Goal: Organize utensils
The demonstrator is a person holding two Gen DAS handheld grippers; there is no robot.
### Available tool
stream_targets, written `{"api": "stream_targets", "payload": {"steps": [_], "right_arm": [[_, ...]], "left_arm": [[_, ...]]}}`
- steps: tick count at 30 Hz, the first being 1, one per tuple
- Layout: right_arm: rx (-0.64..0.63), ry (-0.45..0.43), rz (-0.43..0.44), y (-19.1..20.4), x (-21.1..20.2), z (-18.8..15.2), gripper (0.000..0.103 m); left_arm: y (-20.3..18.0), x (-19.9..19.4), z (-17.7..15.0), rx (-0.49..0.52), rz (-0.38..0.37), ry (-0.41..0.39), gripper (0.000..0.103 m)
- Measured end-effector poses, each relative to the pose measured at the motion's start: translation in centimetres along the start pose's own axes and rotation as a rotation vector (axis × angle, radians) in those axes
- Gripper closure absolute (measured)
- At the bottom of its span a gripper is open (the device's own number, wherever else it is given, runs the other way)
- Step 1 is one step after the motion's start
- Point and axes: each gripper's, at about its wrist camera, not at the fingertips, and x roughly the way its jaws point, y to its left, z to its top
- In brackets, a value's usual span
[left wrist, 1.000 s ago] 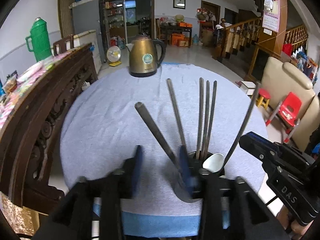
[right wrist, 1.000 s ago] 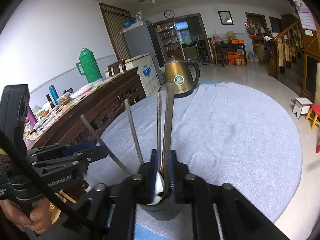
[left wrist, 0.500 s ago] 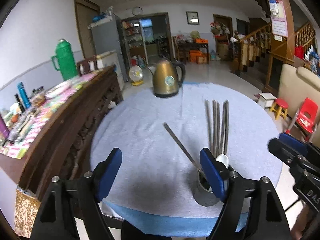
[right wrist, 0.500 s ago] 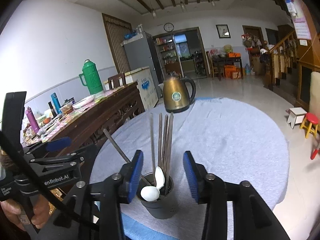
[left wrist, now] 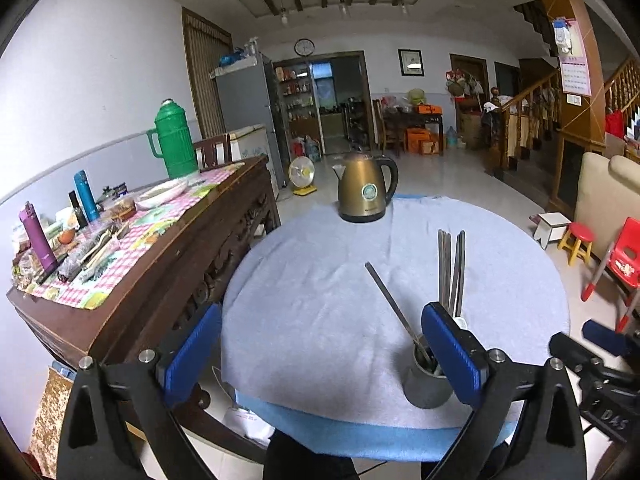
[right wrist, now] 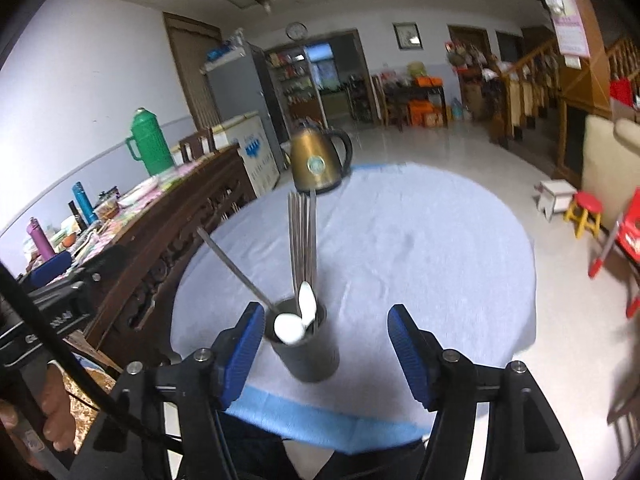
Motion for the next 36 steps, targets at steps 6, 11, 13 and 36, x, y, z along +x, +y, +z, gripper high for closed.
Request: {"api": "stream_targets", "payload": {"steps": [6, 11, 13, 36], "right_arm": [[0.018, 0.022, -0.018, 0.1, 0.6, -0.4, 0.035], [0.025, 0.024, -0.019, 0.2, 0.7, -0.4, 0.035], [0.021, 0.018, -0.023, 0.3, 0.6, -0.3, 0.035], [-0.02, 0.013, -0.027, 1.6, 0.5, -0.2, 0.035]], "left_arm": [[0.5, -0.1, -0.4, -0.018, 0.021, 0.011, 0.003], [0.8, 0.0, -0.5, -0.028, 0.015, 0.037, 0.003], [0.8, 0.2, -0.5, -0.027, 0.021, 0.047, 0.003], [1.1, -0.1, -0.6, -0.041, 0.034, 0.035, 0.003]]}}
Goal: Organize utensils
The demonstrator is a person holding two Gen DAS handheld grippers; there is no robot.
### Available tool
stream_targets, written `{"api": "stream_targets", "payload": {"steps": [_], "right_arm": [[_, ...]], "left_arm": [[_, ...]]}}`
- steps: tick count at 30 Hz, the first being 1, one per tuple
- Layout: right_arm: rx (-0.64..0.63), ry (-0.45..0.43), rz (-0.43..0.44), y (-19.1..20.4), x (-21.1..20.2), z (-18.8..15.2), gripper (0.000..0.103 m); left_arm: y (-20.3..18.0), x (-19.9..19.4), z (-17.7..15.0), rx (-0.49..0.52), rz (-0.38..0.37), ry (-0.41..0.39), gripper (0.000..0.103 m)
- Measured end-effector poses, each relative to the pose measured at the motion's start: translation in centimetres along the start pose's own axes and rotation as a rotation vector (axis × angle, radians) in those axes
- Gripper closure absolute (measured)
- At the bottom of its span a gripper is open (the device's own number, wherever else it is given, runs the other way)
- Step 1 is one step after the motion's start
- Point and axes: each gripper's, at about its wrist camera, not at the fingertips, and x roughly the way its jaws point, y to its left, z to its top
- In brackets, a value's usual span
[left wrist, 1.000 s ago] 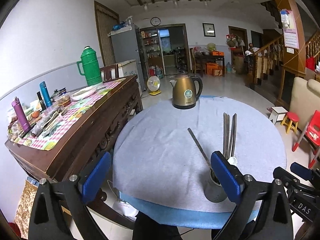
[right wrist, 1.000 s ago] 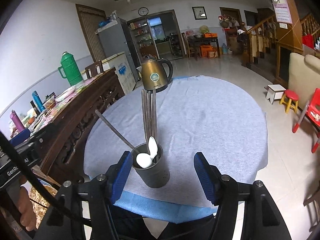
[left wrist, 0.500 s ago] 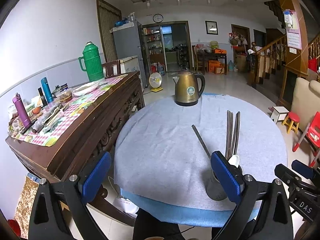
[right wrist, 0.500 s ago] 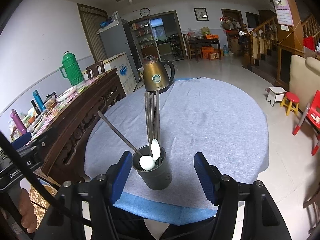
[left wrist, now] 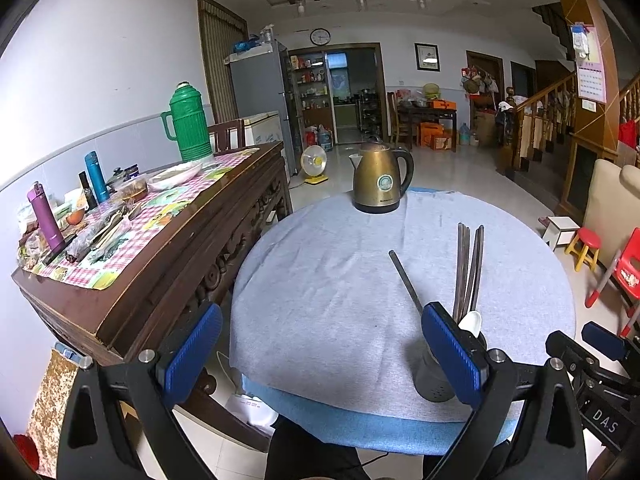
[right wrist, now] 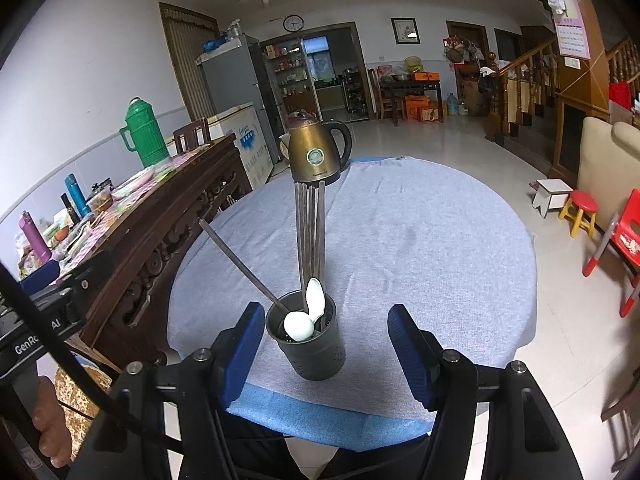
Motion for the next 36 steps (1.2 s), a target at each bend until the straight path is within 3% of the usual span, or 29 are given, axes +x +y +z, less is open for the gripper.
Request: {"api": "stream_targets", "payload": {"steps": [36], "right_arm": [[-0.051, 0.032, -0.02, 2.3, 0.9, -0.6, 0.035]], "left_arm": [[1.2, 0.0, -0.6, -0.033, 0.011, 0.003, 0.003]]}}
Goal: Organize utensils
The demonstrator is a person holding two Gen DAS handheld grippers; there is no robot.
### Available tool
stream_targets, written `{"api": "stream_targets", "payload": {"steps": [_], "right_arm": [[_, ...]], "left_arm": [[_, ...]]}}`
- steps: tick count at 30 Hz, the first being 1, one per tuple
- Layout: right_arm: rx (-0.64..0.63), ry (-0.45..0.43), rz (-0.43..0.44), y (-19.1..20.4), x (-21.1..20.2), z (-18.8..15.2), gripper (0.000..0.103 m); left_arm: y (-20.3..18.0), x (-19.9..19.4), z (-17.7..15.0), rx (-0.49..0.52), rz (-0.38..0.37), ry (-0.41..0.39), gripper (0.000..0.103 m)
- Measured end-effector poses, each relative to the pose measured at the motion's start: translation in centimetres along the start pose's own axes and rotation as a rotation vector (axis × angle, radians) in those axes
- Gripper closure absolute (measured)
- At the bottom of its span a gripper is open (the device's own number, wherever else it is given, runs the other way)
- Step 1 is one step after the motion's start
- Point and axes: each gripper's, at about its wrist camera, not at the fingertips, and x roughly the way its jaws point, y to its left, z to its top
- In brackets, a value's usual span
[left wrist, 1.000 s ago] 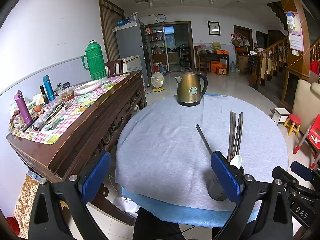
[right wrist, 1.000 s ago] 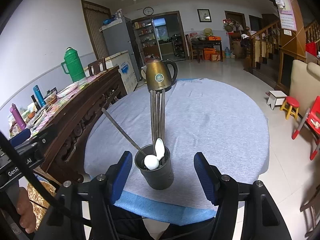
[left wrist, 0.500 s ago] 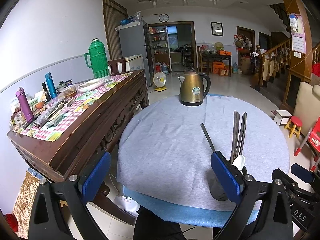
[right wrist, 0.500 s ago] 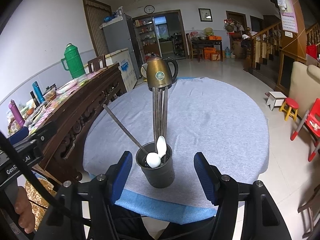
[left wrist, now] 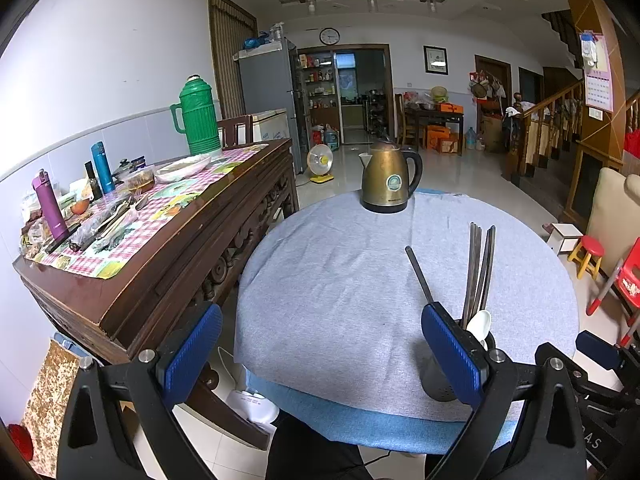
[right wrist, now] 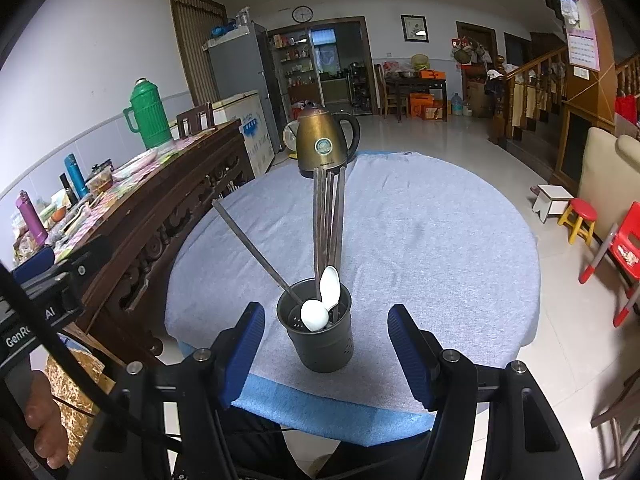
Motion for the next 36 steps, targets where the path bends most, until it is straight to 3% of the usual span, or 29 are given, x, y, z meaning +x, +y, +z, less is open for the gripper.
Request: {"api": "stream_targets", "payload": {"steps": [26, 36], "right_arm": [[0.001, -0.005, -0.015, 0.3, 0.4, 0.7, 0.035], [-0.024, -0.008, -0.043, 0.2, 1.0, 2.3, 0.035]], "left_arm": [[-0.1, 0.4, 0.0, -0.008, -0.004, 0.006, 0.003], [-0.1, 2.7, 0.5, -0.027, -0.005, 0.041, 0.003]]}}
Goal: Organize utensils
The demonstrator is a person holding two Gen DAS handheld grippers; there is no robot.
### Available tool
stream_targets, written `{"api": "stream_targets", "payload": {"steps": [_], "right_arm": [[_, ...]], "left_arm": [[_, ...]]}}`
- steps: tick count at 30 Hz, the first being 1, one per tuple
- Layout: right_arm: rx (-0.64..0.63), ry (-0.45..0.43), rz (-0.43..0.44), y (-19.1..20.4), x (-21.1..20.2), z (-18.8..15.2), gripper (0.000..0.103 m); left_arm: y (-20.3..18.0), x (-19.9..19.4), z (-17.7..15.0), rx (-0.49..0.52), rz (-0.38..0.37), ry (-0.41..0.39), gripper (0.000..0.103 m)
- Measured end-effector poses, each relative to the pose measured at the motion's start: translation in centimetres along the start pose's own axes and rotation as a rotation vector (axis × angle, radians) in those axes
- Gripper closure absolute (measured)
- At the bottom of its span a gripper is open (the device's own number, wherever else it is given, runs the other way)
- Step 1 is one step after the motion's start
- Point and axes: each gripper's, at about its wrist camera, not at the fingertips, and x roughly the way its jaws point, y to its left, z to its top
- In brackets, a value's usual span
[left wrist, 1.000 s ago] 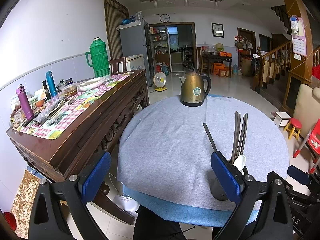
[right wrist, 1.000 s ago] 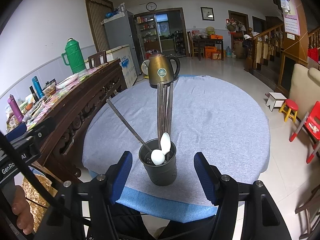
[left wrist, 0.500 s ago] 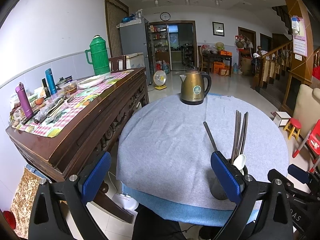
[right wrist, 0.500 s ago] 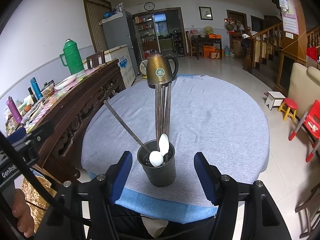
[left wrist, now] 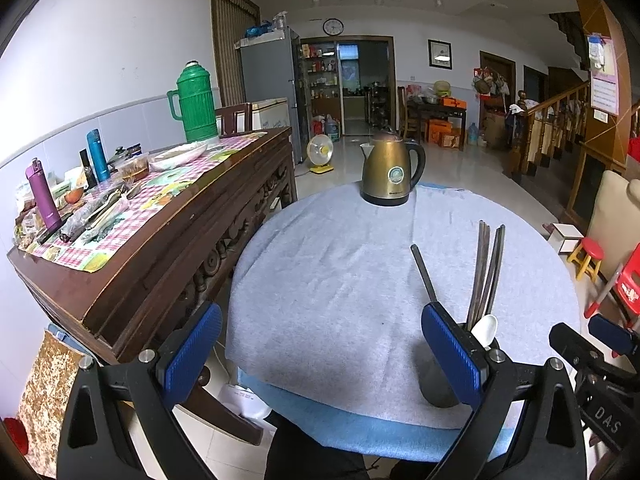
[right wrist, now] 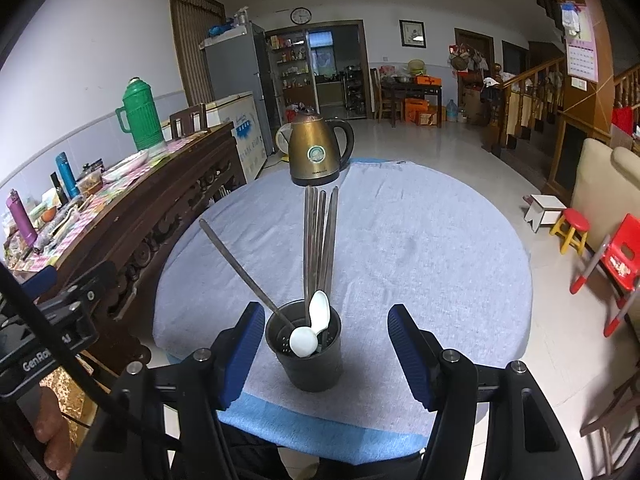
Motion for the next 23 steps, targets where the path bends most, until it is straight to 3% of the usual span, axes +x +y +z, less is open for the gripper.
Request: {"api": "stream_targets", "payload": {"steps": [13, 20, 23], "right_arm": [[0.015, 0.031, -0.016, -0.9, 1.2, -0.2, 0.035], [0.023, 0.013, -0.035, -2.0, 1.4, 0.3, 0.035], [0.061, -0.012, -0.057, -3.7, 1.7, 0.8, 0.035]], "left_arm": [[-1.0, 1.4, 0.4, 0.012, -0.025, 0.028, 0.003], [-1.7, 1.8, 0.5, 0.023, -0.057, 0.011, 0.003], [-1.3, 3.4, 0.8, -0.002, -0.087, 0.04, 0.003]]}}
